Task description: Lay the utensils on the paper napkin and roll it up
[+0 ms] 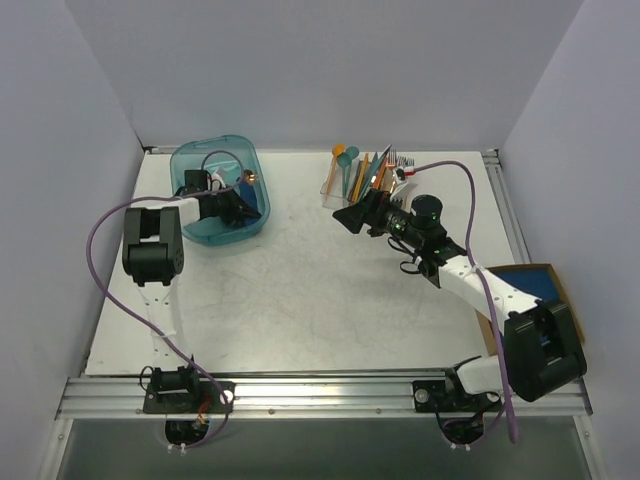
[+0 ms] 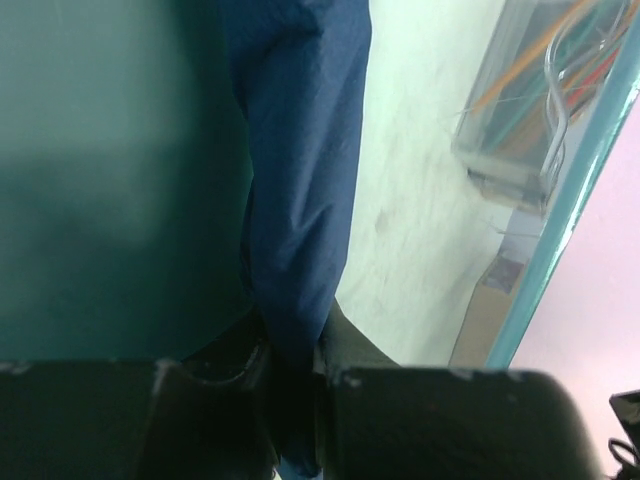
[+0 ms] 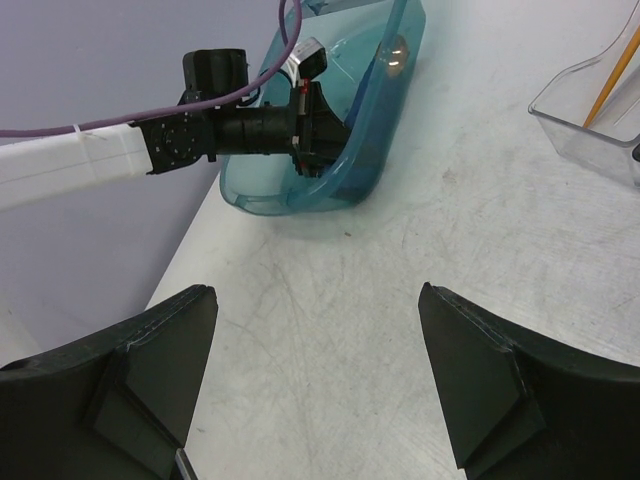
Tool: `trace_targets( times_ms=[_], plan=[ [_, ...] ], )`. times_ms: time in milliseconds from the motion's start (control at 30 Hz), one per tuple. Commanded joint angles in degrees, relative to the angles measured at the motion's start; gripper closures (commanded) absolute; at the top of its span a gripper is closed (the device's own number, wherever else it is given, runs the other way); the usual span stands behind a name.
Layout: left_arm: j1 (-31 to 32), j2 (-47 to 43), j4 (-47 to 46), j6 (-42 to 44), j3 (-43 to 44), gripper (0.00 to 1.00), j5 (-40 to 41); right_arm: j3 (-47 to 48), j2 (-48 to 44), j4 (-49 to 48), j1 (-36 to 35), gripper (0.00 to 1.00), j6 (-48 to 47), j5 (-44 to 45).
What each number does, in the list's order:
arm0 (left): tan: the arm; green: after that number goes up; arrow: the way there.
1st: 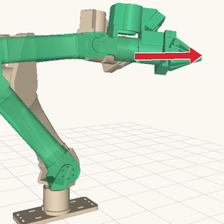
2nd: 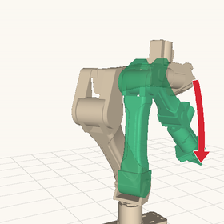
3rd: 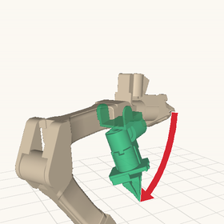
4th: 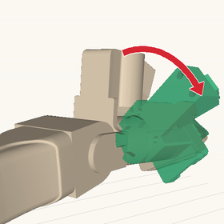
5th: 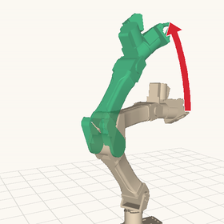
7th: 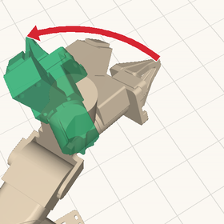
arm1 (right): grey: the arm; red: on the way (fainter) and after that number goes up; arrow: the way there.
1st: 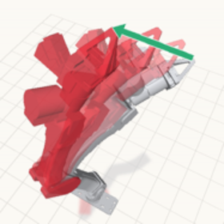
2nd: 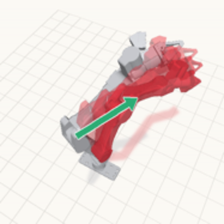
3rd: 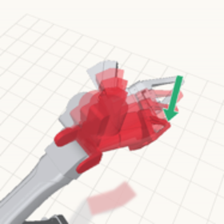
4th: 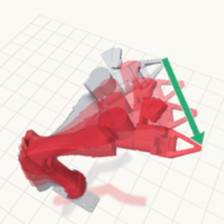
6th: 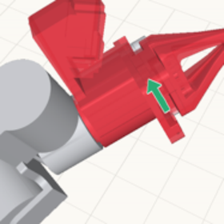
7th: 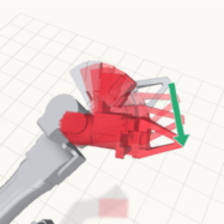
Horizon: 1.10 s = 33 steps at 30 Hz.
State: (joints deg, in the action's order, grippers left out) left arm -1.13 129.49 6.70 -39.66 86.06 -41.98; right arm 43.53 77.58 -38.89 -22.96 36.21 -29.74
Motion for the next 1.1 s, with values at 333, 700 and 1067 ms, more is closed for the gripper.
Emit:
trace_targets(
  times_ms=[333,700,1067],
  plan=[
    [0.7,2.2,2.5,2.2,7.3,0.95,2.0,0.0,0.2,-3.8,-1.1,0.16,0.3,0.2],
    [0.7,5.4,6.9,3.3,12.4,0.73,5.4,0.2,0.5,-3.6,-1.4,0.16,0.1,0.5],
    [2.4,6.9,13.3,7.0,14.0,0.55,9.7,0.1,0.5,-3.8,-1.4,0.16,0.1,0.4]
  ],
)
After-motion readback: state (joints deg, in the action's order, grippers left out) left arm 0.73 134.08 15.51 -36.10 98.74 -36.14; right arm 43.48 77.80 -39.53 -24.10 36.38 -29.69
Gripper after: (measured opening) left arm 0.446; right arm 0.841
